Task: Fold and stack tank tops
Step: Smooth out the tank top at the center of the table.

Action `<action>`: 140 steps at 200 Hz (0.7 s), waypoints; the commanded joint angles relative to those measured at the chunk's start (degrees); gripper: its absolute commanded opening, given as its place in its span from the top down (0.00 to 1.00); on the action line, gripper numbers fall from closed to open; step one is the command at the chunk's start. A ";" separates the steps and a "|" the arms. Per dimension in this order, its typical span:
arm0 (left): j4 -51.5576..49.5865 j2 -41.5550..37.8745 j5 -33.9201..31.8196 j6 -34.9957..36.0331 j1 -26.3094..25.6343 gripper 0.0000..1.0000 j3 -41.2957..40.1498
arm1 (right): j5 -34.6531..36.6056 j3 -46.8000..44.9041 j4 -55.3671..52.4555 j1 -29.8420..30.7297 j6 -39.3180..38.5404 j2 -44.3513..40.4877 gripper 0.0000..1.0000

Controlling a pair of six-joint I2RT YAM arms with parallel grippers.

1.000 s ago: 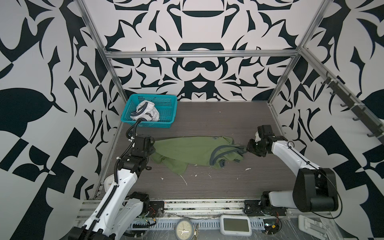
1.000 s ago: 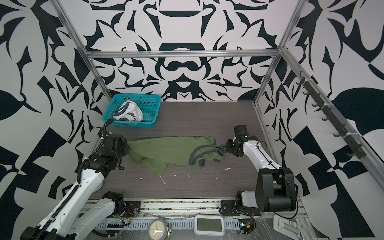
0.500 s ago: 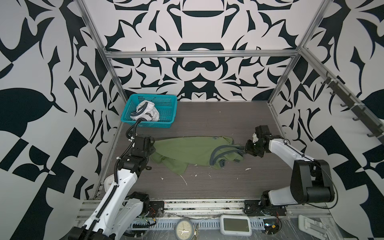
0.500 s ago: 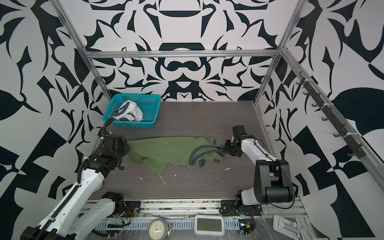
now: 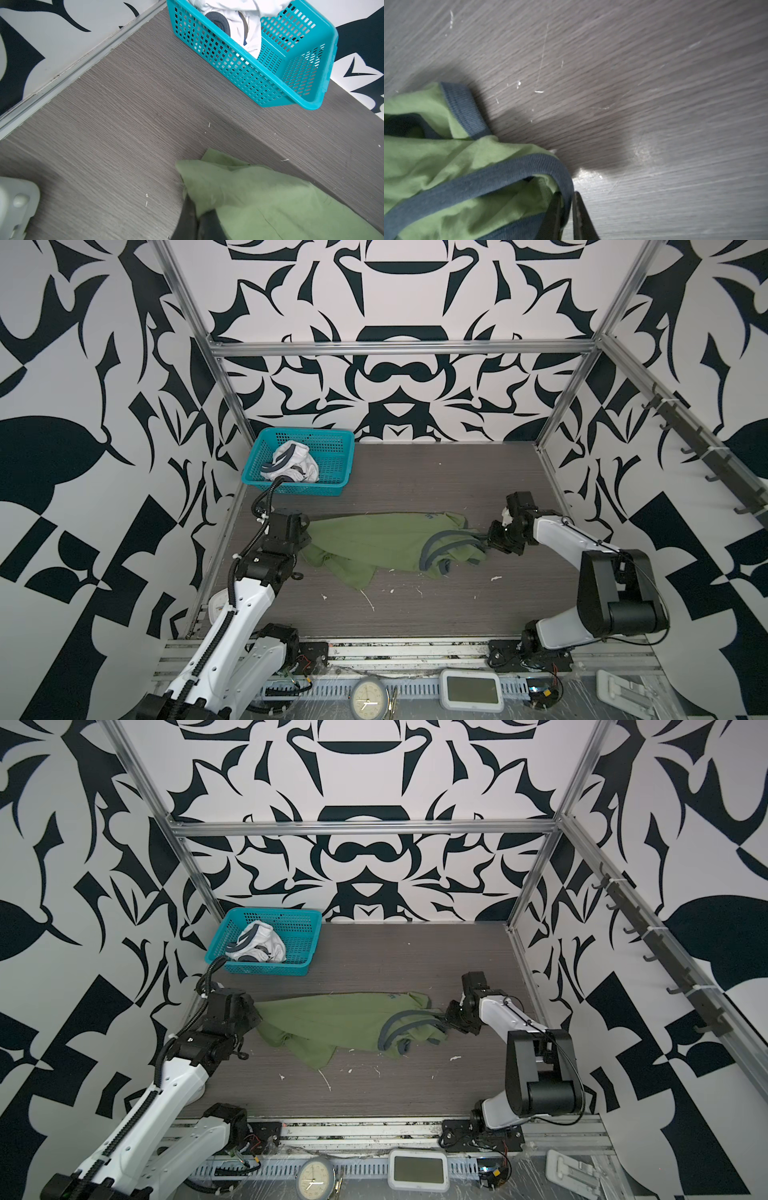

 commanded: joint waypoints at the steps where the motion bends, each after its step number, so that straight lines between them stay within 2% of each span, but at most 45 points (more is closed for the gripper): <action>1: 0.11 -0.74 -0.32 -1.04 0.31 1.00 -0.75 | 0.84 -0.36 0.45 0.35 0.55 -0.43 0.91; 14: 0.18 -0.74 -0.27 -1.10 0.31 1.00 -0.67 | 2.62 -0.09 -0.54 0.39 0.55 -1.24 1.00; 44: -0.04 -0.57 -0.27 -0.48 0.31 1.00 1.02 | 12.58 3.05 -6.99 0.83 0.25 -9.42 1.00; 80: -0.86 -1.15 -1.39 2.23 0.31 1.00 9.16 | 26.10 15.36 -17.34 1.48 -0.90 -21.45 1.00; 118: 0.03 -3.07 1.31 3.53 0.32 1.00 20.56 | 32.03 28.49 -22.35 1.92 -3.12 -29.05 1.00; 140: 3.49 -5.93 4.36 2.76 0.31 1.00 22.39 | 32.14 34.56 -23.63 1.91 -3.66 -32.51 1.00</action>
